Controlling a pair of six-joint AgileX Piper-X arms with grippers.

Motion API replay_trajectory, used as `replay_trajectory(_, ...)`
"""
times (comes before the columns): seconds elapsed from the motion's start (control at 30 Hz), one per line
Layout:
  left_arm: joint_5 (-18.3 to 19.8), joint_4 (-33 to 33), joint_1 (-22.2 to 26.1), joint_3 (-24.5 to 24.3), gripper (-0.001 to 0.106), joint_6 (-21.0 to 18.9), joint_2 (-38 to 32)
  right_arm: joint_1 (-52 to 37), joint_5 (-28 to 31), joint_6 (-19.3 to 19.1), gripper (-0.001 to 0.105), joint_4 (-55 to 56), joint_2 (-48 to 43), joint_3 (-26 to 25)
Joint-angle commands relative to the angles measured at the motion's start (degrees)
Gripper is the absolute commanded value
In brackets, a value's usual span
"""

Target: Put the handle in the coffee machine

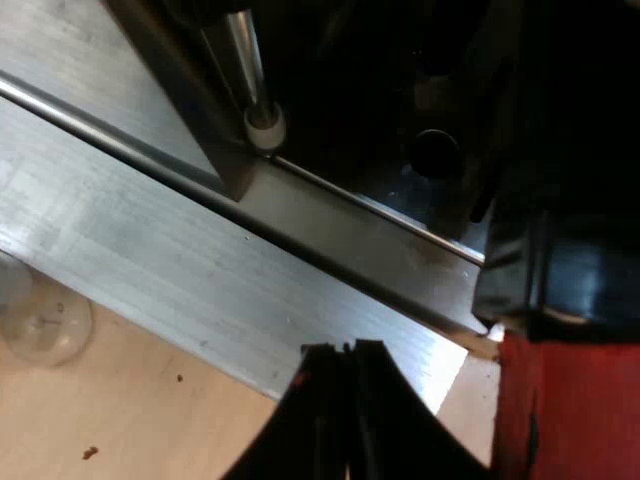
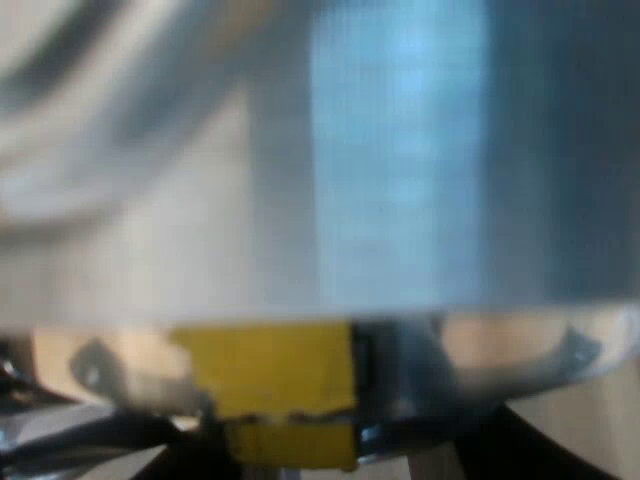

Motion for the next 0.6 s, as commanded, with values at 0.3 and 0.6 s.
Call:
replay_trajectory(0.3,3.4,4.9,-0.4,-0.3,0.000,-0.4,-0.8,0.3,-2.2,-1.0,0.032,-3.6,-4.8,-1.5)
replay_trajectory(0.6,8.7,9.4,-0.4,-0.2,0.000,-0.4,-2.2,0.3,-2.2,-1.0,0.032,-3.6,-4.8,-1.5)
